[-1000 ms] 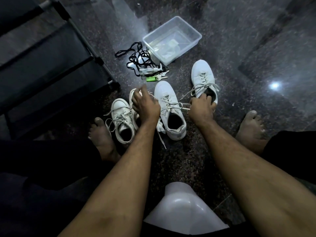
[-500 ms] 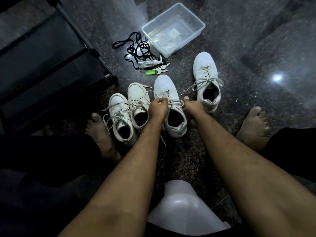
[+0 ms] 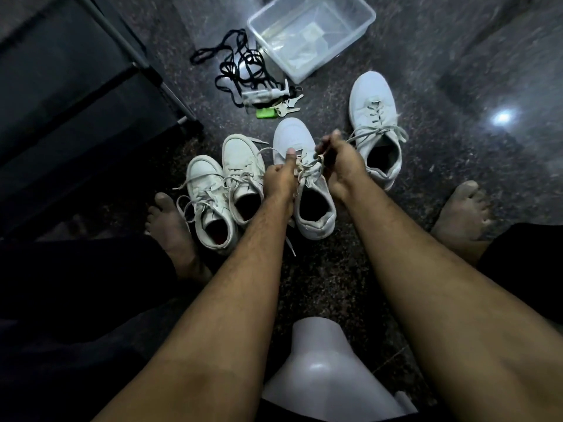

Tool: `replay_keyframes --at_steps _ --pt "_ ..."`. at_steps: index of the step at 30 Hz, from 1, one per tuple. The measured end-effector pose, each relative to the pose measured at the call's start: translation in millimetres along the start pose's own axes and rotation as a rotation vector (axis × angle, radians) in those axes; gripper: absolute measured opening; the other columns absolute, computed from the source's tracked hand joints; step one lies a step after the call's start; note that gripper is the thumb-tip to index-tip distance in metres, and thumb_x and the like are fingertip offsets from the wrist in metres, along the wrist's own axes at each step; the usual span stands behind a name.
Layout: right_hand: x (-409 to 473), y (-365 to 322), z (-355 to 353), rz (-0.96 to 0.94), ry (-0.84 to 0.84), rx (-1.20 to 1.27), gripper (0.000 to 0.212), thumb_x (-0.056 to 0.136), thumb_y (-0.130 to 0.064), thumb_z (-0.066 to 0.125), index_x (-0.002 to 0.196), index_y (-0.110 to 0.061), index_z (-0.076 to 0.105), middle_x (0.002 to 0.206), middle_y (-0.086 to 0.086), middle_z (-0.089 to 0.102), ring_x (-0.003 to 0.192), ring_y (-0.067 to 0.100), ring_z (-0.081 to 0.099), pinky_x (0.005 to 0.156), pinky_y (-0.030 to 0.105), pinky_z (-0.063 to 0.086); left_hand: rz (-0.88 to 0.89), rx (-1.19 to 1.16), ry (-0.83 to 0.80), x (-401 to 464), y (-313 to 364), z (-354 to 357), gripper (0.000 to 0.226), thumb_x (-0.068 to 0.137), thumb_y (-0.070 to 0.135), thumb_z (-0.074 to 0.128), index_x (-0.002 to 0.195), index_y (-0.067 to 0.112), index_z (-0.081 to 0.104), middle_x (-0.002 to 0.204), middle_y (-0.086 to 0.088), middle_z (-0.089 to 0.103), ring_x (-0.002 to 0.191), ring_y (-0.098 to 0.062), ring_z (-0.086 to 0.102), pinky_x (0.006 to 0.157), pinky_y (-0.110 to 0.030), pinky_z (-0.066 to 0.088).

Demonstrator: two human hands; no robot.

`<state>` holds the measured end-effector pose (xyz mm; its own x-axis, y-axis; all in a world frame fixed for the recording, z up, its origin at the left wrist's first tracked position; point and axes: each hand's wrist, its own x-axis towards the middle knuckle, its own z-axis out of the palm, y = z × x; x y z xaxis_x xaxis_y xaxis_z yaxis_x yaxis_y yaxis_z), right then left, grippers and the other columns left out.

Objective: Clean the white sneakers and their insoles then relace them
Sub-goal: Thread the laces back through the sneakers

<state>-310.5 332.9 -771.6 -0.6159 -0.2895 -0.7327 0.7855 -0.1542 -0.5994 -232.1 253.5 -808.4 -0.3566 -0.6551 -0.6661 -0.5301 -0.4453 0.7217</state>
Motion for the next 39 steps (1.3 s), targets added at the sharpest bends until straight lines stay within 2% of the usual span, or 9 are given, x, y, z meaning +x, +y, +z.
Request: replay_keyframes --at_steps 7,13,17,19,21,26,29,34,39 --pt "-20.8 -14.1 14.4 -0.332 -0.244 -0.188 0.033 0.104 -0.033 0.045 0.084 -0.012 0.062 0.053 0.002 0.054 0.052 0.017 0.057 0.059 0.027 0.05 -0.037 -0.384 -0.082 -14.0 20.5 -1.0 0.01 0.096 0.011 0.062 0.095 0.003 0.067 0.058 0.0 0.063 0.038 -0.005 0.053 0.04 -0.014 0.041" --pt "-33.6 -25.2 10.3 -0.429 -0.21 -0.224 0.029 0.105 -0.032 0.044 0.087 -0.016 0.06 0.063 -0.001 0.05 0.046 0.008 0.04 0.046 0.02 0.037 0.019 -0.545 -0.07 -18.1 31.7 -15.7 0.02 0.106 0.019 0.045 0.088 0.017 0.054 0.061 0.0 0.061 0.055 -0.016 0.062 0.057 -0.029 0.049" --pt "-32.4 -14.6 -4.9 -0.542 -0.11 -0.411 0.027 0.104 -0.03 0.047 0.086 -0.015 0.06 0.055 -0.009 0.047 0.045 0.001 0.038 0.046 0.019 0.033 0.089 -0.614 -0.073 -27.3 31.1 -21.1 0.02 0.107 0.015 0.041 0.089 0.018 0.049 0.053 0.002 0.04 0.039 -0.01 0.039 0.044 -0.026 0.049" --pt "-25.8 -9.4 -17.8 -0.664 0.007 -0.694 0.026 0.101 -0.034 0.052 0.083 -0.019 0.063 0.057 -0.013 0.055 0.053 0.001 0.046 0.056 0.023 0.038 0.146 -0.524 0.007 -20.1 21.9 -26.8 0.024 0.106 0.017 0.044 0.083 0.02 0.049 0.055 0.004 0.035 0.039 -0.007 0.029 0.038 -0.019 0.035" --pt "-23.7 -5.0 -28.6 -0.757 0.073 -0.919 0.024 0.099 -0.032 0.055 0.082 -0.018 0.066 0.065 -0.01 0.06 0.063 0.006 0.052 0.063 0.026 0.039 0.225 -0.384 0.074 -11.5 11.6 -34.8 0.025 0.103 0.025 0.051 0.078 0.022 0.053 0.059 0.004 0.039 0.045 -0.008 0.03 0.044 -0.02 0.029" --pt "-25.2 9.9 -35.6 -0.893 0.026 -1.274 0.029 0.095 -0.037 0.053 0.088 -0.014 0.069 0.08 0.005 0.069 0.075 0.021 0.062 0.067 0.035 0.049 0.518 0.214 0.033 -14.7 -1.5 -32.4 0.019 0.091 0.04 0.059 0.087 0.023 0.067 0.077 0.003 0.069 0.072 -0.018 0.061 0.07 -0.035 0.05" --pt "-23.4 10.4 -43.0 -0.815 0.028 -1.286 0.026 0.095 -0.032 0.057 0.086 -0.012 0.072 0.08 0.007 0.069 0.076 0.023 0.062 0.067 0.031 0.043 0.568 0.538 -0.043 -20.2 -2.2 -30.8 0.021 0.09 0.045 0.062 0.095 0.026 0.069 0.08 0.003 0.072 0.08 -0.024 0.067 0.071 -0.032 0.052" --pt "-18.5 2.6 -39.5 -0.723 -0.037 -1.23 0.024 0.095 -0.032 0.059 0.085 -0.017 0.075 0.081 0.003 0.074 0.077 0.016 0.066 0.072 0.031 0.048 0.685 0.765 -0.282 -22.1 2.2 -30.7 0.013 0.084 0.035 0.075 0.094 0.027 0.079 0.092 0.01 0.076 0.085 -0.01 0.07 0.077 -0.032 0.055" --pt "-18.3 -19.1 -16.7 -0.746 -0.021 -1.24 0.026 0.096 -0.036 0.057 0.086 -0.019 0.074 0.074 0.002 0.072 0.074 0.018 0.067 0.069 0.03 0.049 0.707 0.865 -0.335 -29.1 8.7 -22.6 0.018 0.082 0.043 0.077 0.096 0.031 0.079 0.09 0.008 0.077 0.087 -0.01 0.071 0.074 -0.029 0.054"
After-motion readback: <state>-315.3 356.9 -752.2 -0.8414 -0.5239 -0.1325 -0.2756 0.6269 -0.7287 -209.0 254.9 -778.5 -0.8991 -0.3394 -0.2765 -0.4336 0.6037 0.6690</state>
